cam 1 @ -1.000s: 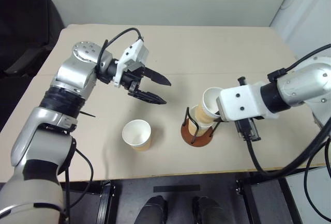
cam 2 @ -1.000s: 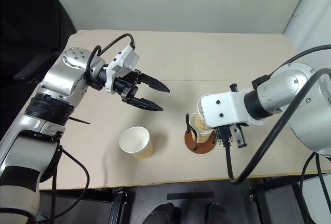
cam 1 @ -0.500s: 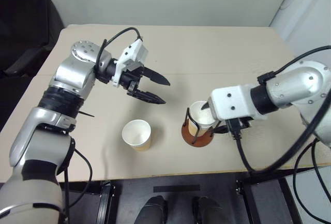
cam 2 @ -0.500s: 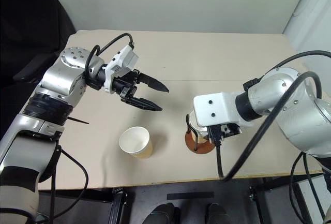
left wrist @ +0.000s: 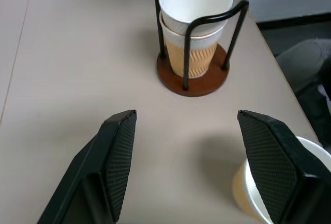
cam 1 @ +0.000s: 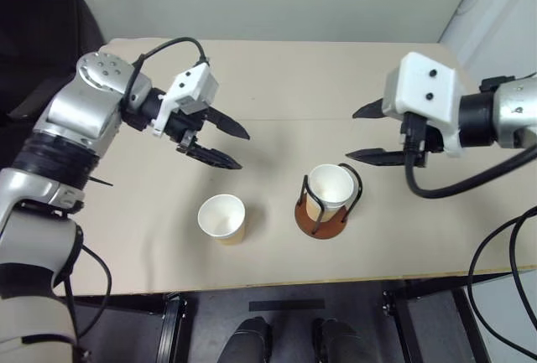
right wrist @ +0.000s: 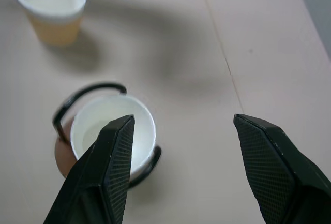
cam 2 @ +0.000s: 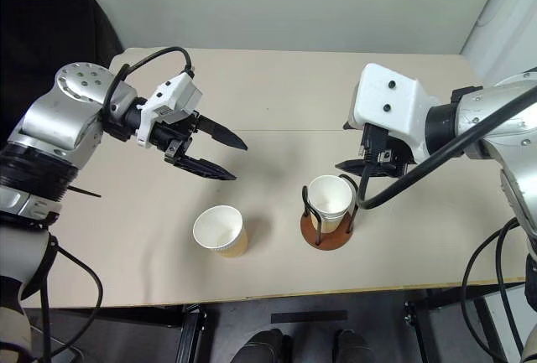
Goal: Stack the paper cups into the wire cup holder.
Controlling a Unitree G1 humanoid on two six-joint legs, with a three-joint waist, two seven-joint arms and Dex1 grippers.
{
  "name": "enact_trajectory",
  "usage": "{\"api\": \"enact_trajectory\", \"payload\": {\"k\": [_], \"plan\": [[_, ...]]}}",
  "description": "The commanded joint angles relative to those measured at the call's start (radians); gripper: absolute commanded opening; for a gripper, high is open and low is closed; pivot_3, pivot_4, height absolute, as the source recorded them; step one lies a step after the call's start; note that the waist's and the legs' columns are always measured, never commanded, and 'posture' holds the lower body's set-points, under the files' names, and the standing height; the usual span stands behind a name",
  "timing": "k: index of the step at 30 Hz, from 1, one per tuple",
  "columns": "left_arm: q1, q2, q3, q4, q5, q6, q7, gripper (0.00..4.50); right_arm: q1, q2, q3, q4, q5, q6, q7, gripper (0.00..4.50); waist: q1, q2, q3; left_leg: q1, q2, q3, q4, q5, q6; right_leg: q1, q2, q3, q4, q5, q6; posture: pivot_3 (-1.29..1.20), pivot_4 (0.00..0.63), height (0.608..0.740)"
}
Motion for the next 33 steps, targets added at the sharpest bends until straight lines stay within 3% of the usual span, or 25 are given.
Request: {"api": "enact_trajectory", "payload": {"k": [1, 9, 24, 33], "plan": [[-0.043, 0.035, -0.028, -0.044, -0.057, 0.014, -0.028, 3.36, -0.002, -0.001, -0.079, -0.038, 0.059, 0.05, -0.044, 3.05, 0.0, 0.0, 0.0, 0.0, 0.0, 0.0, 0.0, 0.0, 0.0, 0.0, 0.0, 0.0, 0.0, 0.0, 0.0, 0.0, 0.15, 0.74], [-0.064, 0.106, -0.156, -0.109, -0.131, 0.014, -0.028, 3.36, 0.04, -0.03, -0.108, -0.057, 0.123, 0.064, -0.104, 3.05, -0.004, 0.0, 0.0, 0.0, 0.0, 0.001, -0.002, 0.0, 0.0, -0.001, 0.0, 0.0, 0.0, 0.0, 0.0, 0.0, 0.15, 0.74], [-0.127, 0.141, -0.405, -0.087, -0.044, -0.224, -0.028, 3.36, 0.052, -0.068, -0.114, -0.057, 0.2, 0.055, -0.167, 3.05, -0.004, 0.0, 0.0, 0.001, 0.001, 0.0, -0.003, 0.0, 0.0, -0.001, 0.0, 0.0, 0.0, 0.0, 0.0, 0.0, 0.15, 0.74], [-0.115, 0.127, -0.423, -0.163, -0.044, -0.201, -0.028, 3.36, 0.05, -0.077, -0.106, -0.051, 0.216, 0.049, -0.187, 3.05, -0.002, 0.0, 0.0, 0.0, 0.001, 0.0, -0.003, 0.0, 0.0, -0.001, -0.001, 0.0, 0.0, 0.0, 0.0, 0.0, 0.15, 0.74]]}}
